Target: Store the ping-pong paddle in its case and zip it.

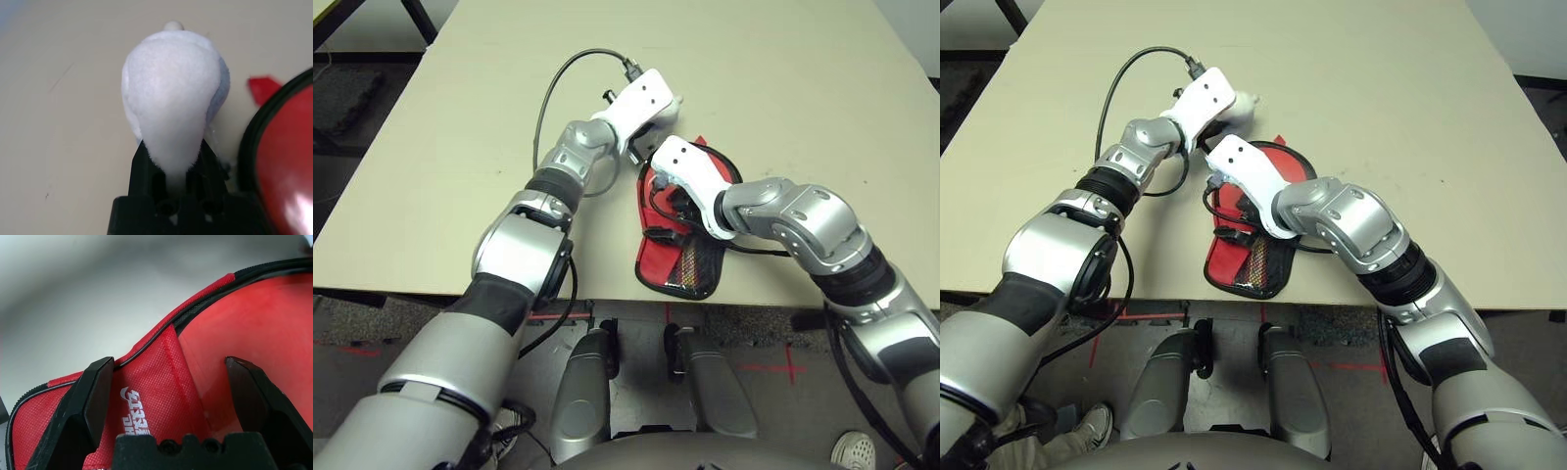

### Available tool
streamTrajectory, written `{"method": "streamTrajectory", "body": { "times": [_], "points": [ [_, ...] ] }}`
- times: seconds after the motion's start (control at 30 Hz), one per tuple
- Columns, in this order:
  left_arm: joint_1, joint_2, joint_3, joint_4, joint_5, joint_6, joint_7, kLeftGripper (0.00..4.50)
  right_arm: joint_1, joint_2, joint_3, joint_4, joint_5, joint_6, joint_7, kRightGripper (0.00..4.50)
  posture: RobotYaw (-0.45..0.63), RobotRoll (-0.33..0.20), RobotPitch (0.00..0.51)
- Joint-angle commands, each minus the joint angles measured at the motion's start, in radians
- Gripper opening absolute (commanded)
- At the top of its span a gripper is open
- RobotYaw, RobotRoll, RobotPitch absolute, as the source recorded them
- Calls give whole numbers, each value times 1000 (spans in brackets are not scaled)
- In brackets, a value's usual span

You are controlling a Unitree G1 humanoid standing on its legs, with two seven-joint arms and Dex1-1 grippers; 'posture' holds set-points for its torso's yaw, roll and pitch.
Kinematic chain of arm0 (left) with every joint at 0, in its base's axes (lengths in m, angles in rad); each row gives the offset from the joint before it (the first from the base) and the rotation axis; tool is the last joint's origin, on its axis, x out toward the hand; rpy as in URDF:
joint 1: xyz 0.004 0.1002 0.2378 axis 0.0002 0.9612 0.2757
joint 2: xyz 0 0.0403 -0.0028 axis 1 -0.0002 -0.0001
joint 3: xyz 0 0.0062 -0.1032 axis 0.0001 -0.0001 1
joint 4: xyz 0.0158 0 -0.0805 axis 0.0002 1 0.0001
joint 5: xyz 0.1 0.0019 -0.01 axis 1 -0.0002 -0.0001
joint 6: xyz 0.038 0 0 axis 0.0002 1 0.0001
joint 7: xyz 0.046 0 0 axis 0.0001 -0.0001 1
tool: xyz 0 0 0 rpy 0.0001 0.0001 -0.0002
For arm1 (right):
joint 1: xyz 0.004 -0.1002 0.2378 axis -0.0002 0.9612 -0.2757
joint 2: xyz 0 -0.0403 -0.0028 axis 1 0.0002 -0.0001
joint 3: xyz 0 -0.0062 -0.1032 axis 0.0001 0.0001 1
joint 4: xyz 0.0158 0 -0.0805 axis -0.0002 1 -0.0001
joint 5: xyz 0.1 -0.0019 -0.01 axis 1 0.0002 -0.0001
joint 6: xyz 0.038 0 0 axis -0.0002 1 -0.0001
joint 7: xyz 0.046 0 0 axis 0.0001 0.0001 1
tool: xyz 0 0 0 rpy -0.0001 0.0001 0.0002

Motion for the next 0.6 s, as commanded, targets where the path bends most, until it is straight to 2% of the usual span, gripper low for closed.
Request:
{"method": "streamTrajectory", "body": {
  "times": [0.03, 0.23, 0.6],
  "points": [
    [-26, -46, 1, 16, 17, -30, 24, 108, 44, 2, 33, 19, -10, 31, 6, 4500, -45, 0, 276],
    [-16, -118, 10, 17, 14, -58, 25, 108, 60, 8, 9, 8, -21, 48, -5, 4500, -69, 0, 284],
    [-9, -174, 32, 9, 1, -75, -23, 107, 72, 21, -19, 16, -39, 52, -14, 4500, -78, 0, 291]
  ]
}}
